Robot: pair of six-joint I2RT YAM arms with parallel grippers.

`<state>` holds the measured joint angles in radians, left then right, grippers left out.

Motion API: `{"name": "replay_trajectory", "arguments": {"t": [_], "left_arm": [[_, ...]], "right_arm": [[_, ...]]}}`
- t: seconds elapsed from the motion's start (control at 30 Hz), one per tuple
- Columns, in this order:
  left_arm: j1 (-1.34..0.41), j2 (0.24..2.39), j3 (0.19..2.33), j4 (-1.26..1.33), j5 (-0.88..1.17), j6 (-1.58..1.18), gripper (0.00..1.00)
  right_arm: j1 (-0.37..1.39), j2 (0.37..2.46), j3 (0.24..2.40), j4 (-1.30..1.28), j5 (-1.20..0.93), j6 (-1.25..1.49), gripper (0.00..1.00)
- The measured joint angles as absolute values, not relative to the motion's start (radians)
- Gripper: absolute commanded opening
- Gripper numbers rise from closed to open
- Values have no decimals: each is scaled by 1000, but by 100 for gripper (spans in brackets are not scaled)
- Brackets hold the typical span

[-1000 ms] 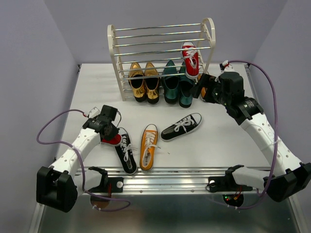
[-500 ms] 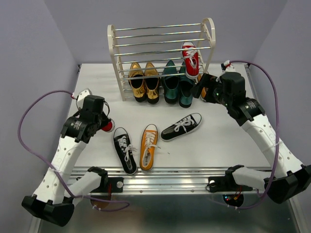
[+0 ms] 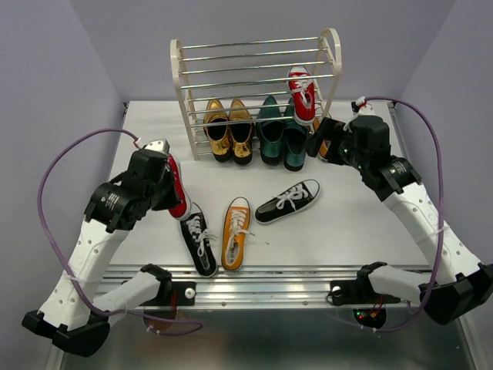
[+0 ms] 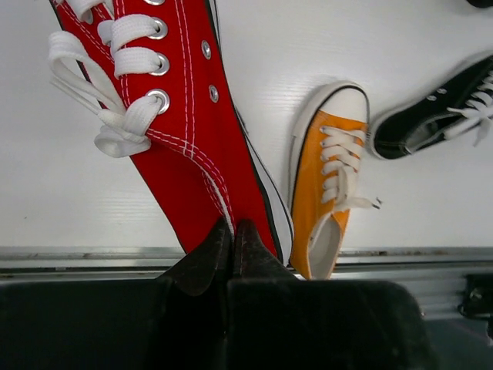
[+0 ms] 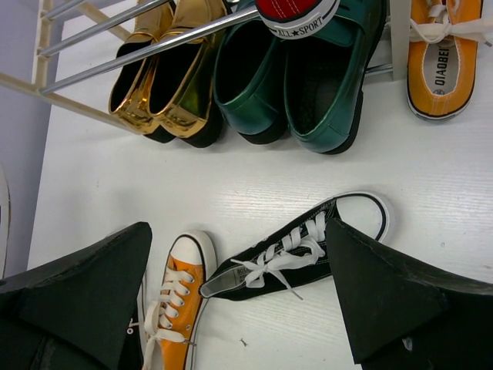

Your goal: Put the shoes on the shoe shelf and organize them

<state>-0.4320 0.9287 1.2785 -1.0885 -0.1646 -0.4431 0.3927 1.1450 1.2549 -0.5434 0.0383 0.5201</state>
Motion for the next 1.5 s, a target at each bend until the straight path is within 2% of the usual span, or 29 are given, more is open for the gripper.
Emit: {"name": "replay_trajectory", "arguments": {"t": [0.23,0.4,0.53,0.97,1.5], "left_arm": [[-609,966,1310,-1035,-71,-453,0],[-835,1114,1388,-975,-119,-480,0],[-916,1245,1481,-915,-137,-481,0],[-912,1552,1820,-830,-278,-411,0],[-810,1868,2039,-722,-237,-315,0]], "right_arm": [[393,1145,1258,-556,77,516,100],[393,1143,1288,-582,112,509,100],[393,1139,1316,-599,138,504,100],[393,1124,1362,-632,178,493,100],[393,1119,1430,-705,171,482,100]]}}
